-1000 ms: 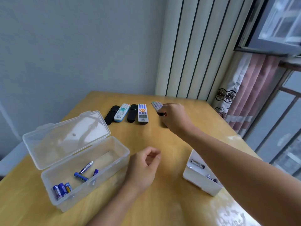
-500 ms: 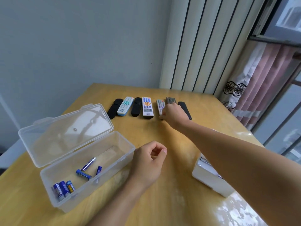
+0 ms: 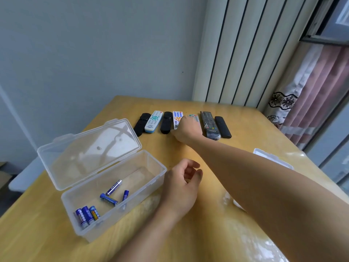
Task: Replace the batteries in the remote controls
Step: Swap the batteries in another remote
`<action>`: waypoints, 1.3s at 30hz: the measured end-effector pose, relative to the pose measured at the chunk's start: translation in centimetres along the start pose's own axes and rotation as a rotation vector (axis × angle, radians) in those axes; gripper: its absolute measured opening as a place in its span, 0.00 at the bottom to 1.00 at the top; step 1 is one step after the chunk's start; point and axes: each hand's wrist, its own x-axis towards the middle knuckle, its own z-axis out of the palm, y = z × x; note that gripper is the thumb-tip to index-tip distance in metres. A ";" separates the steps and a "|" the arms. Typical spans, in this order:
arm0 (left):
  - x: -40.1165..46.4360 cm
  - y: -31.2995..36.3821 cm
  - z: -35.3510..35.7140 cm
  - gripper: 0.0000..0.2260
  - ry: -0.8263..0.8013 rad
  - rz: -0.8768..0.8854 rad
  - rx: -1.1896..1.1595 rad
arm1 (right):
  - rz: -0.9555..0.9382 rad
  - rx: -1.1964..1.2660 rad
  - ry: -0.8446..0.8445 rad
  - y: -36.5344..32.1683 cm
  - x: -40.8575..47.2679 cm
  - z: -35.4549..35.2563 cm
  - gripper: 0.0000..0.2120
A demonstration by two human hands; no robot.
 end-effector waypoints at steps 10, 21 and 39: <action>0.4 -0.1 0.3 0.05 0.019 -0.114 -0.142 | -0.061 0.602 0.204 4.7 -3.8 -14.6 0.14; -2.6 4.0 -1.1 0.27 -0.846 -0.518 -0.829 | 0.045 0.864 -0.405 10.0 -16.1 -13.4 0.20; -5.6 4.2 0.9 0.09 -0.423 -0.193 -0.344 | -0.330 0.659 -0.066 11.1 -21.1 -11.5 0.23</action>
